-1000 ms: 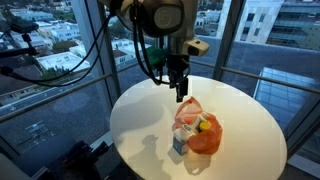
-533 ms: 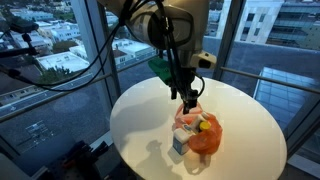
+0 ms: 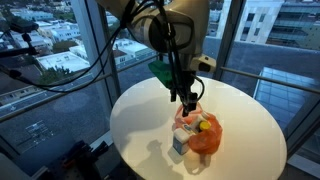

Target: Pick up the mentos container from the table and put it in the orange plastic bag

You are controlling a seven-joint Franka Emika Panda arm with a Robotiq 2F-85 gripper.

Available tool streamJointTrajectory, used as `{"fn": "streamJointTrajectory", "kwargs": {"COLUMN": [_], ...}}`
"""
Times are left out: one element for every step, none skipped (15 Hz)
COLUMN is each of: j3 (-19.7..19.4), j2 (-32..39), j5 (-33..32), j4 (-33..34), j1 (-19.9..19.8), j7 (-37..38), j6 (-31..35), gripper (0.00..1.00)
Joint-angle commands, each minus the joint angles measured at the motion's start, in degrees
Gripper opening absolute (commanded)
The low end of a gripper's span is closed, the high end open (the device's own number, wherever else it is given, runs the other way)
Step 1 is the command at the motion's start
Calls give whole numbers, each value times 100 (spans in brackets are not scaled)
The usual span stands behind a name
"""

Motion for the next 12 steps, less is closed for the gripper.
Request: {"fn": "streamJointTrajectory", "kwargs": {"j3": [-56,-71,-90,-109,-123,-136,-147,-154,-159,-166,-169,-171], "j2": [143,180,217,255,284,318,343,359,375,385,412,439], "j5": [21,34,44,50,69,82,89,84,81,74,77,76], "j4": [18,19,12,5,-13,-20,-40,-70,-96,-147,-178,-220], "j1": [-65,-78,-89,-100,-113,-125,-132,-142,-155,-171,-184,-198], "j7": [-58,-75,-96,-119,-161,-184,-225,-264,-311,-356,-395,-439], "j6": [42,46,68,78,103,110,126,150,180,262,323,409], "gripper": [100,100,100,100,100,100,100,100,100,100,100,100]}}
